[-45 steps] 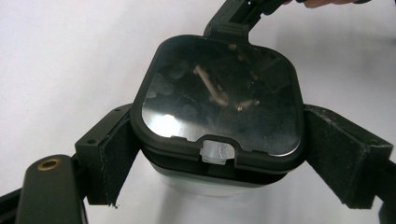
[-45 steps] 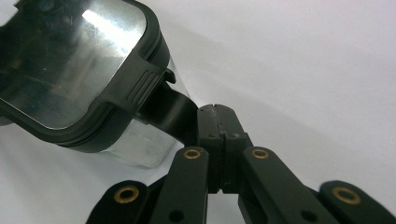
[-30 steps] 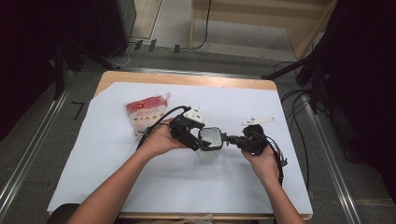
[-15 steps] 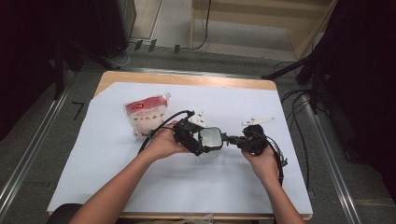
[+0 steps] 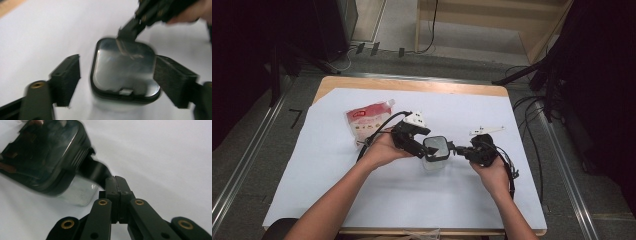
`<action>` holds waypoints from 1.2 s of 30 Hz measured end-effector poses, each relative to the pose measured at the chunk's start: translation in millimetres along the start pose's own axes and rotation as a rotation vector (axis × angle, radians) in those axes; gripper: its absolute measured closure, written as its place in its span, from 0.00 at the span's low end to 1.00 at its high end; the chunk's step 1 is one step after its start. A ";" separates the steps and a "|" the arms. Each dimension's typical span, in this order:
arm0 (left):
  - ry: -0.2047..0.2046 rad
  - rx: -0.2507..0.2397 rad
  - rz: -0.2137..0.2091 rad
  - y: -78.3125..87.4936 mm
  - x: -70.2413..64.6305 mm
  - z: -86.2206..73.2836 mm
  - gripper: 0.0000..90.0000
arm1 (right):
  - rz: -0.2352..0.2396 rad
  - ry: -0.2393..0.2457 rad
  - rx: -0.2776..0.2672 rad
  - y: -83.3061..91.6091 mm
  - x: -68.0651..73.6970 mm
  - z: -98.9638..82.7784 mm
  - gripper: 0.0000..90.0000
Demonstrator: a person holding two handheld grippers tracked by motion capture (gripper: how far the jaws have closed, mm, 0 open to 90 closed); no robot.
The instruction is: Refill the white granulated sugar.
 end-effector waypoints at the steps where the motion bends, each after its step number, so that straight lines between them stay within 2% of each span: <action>1: -0.012 0.031 0.002 -2.8 -1.0 -3.6 0.22 | 0.000 -0.003 0.003 0.3 0.2 -0.2 1.00; 2: -0.004 0.038 -0.018 -4.9 -2.3 -5.8 0.18 | 0.000 -0.001 0.000 0.1 0.0 0.1 1.00; 4: -0.005 0.033 -0.022 -5.9 -3.4 -7.1 0.16 | 0.001 -0.005 0.000 0.4 0.4 0.2 1.00; 6: 0.001 0.056 -0.032 -10.0 -5.2 -11.2 0.15 | 0.001 -0.008 0.002 0.7 0.6 0.1 1.00; 11: -0.020 0.114 0.000 -25.9 -6.6 -23.6 0.12 | 0.000 -0.004 0.003 0.0 0.0 -0.4 1.00; 15: -0.017 0.095 0.007 -27.9 -6.4 -25.1 0.18 | 0.001 -0.006 0.003 0.2 0.2 -0.4 1.00; 18: -0.053 0.091 0.022 -24.6 -7.8 -23.2 0.19 | -0.001 -0.004 0.002 0.0 0.1 -0.5 1.00; 36: -0.059 0.116 0.021 -19.9 -7.3 -16.4 0.19 | 0.005 0.003 0.002 -0.7 1.8 -0.3 1.00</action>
Point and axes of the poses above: each handheld gripper's, and its own axes: y roughly backward along the jaws, z roughly out of its top, x roughly to its left, the point moved 5 cm from there along -y, roughly forward along the jaws, and after that the axes turned 7 degrees about y, right-handed, at the moved point
